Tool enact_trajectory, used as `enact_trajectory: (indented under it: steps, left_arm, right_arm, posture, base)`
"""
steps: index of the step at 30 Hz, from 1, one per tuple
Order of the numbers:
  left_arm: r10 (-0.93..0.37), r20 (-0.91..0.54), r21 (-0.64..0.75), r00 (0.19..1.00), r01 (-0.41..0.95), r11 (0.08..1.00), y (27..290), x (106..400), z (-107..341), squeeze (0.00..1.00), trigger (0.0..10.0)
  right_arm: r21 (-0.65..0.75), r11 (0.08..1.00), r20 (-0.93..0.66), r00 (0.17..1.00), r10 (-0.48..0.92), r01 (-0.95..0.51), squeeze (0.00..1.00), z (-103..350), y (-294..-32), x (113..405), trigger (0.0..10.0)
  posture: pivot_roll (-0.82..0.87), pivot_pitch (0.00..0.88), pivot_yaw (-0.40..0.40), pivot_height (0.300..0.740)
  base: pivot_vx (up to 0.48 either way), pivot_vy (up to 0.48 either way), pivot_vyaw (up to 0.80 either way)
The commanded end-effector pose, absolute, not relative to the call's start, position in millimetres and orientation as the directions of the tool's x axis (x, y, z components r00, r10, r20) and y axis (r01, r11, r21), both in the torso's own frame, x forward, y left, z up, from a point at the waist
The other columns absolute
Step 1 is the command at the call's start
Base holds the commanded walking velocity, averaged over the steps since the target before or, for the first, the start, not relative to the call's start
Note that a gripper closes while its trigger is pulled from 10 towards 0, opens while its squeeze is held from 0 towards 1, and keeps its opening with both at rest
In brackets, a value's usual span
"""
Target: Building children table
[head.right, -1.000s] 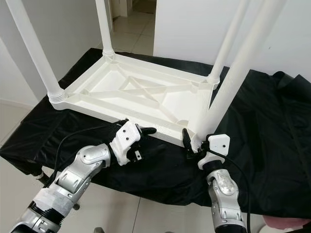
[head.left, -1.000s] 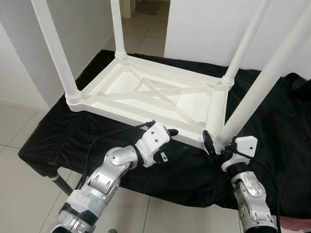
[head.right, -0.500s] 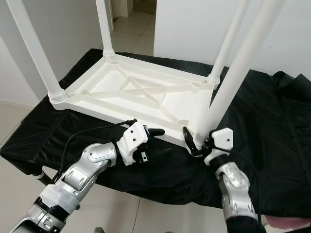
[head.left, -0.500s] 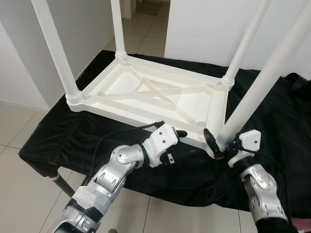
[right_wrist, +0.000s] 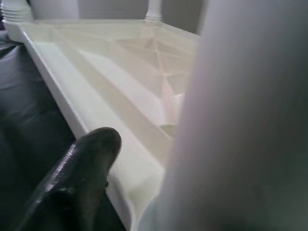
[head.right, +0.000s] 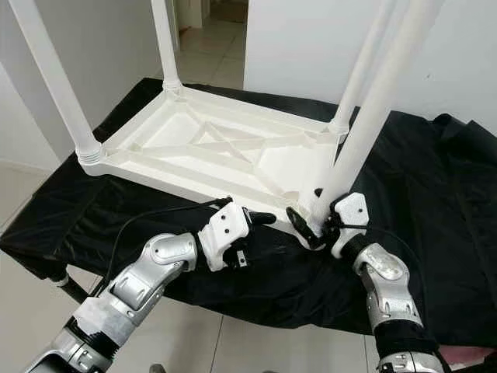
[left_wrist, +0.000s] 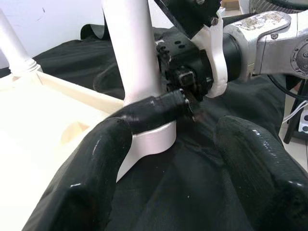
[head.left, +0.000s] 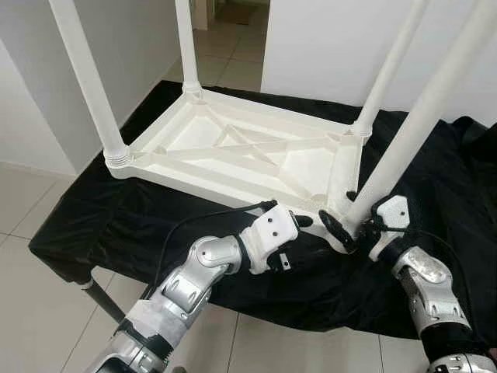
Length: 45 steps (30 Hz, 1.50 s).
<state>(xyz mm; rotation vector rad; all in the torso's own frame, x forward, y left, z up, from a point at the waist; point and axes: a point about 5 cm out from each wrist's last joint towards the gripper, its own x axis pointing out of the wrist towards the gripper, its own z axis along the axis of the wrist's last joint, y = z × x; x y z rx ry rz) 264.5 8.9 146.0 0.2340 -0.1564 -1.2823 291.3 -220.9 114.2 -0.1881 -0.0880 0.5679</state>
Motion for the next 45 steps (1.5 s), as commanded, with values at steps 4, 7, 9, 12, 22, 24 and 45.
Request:
enact_trajectory:
  steps: [4,7,9,12,22,24,45]
  left_arm:
    - [-0.976,-0.033,0.282,0.215,0.939,0.198,6.7,260.7,147.0,0.0,10.0]
    - [-0.976,-0.032,0.282,0.214,0.939,0.196,6.7,260.1,146.9,0.0,10.0]
    - [-0.976,-0.031,0.28,0.214,0.94,0.197,6.7,259.9,146.9,0.0,10.0]
    - [-0.976,-0.033,0.281,0.214,0.939,0.196,6.6,259.4,146.5,0.0,10.0]
    - [-0.976,-0.039,0.268,0.213,0.943,0.195,6.4,256.0,142.5,0.0,10.0]
    - [-0.975,-0.04,0.263,0.218,0.944,0.2,6.9,256.2,141.8,0.0,10.0]
    - [-0.943,-0.019,0.23,0.332,0.919,0.319,13.7,270.4,142.7,0.0,10.0]
  right_arm:
    - [-0.184,0.808,-0.003,0.822,0.57,-0.56,0.0,109.0,-220.8,292.0,0.0]
    - [-0.171,0.809,-0.005,0.822,0.569,-0.562,0.0,107.5,-224.5,291.2,0.0]
    - [-0.147,0.814,-0.001,0.823,0.568,-0.562,0.0,106.3,-227.2,289.9,0.0]
    - [-0.098,0.83,0.018,0.833,0.553,-0.549,0.0,106.5,-228.9,288.8,0.0]
    - [-0.046,0.874,0.058,0.872,0.486,-0.484,0.0,107.5,-227.4,283.5,10.0]
    - [-0.053,0.891,0.063,0.889,0.454,-0.451,0.0,108.4,-226.6,284.0,10.0]
    - [0.133,0.907,0.046,0.912,-0.409,0.4,0.0,105.5,-182.4,268.3,10.0]
  posture:
    - [-0.06,0.0,-0.041,0.74]
    - [-0.06,0.0,-0.04,0.74]
    - [-0.06,0.0,-0.04,0.74]
    - [-0.06,0.0,-0.038,0.74]
    - [-0.07,0.0,-0.038,0.74]
    - [-0.08,0.0,-0.036,0.74]
    - [-0.1,0.0,-0.022,0.74]
  base:
    - [0.0,0.0,0.0]
    - [0.0,0.0,0.0]
    - [0.0,0.0,0.0]
    - [0.0,0.0,0.0]
    - [0.0,0.0,0.0]
    - [0.0,0.0,0.0]
    - [0.0,0.0,0.0]
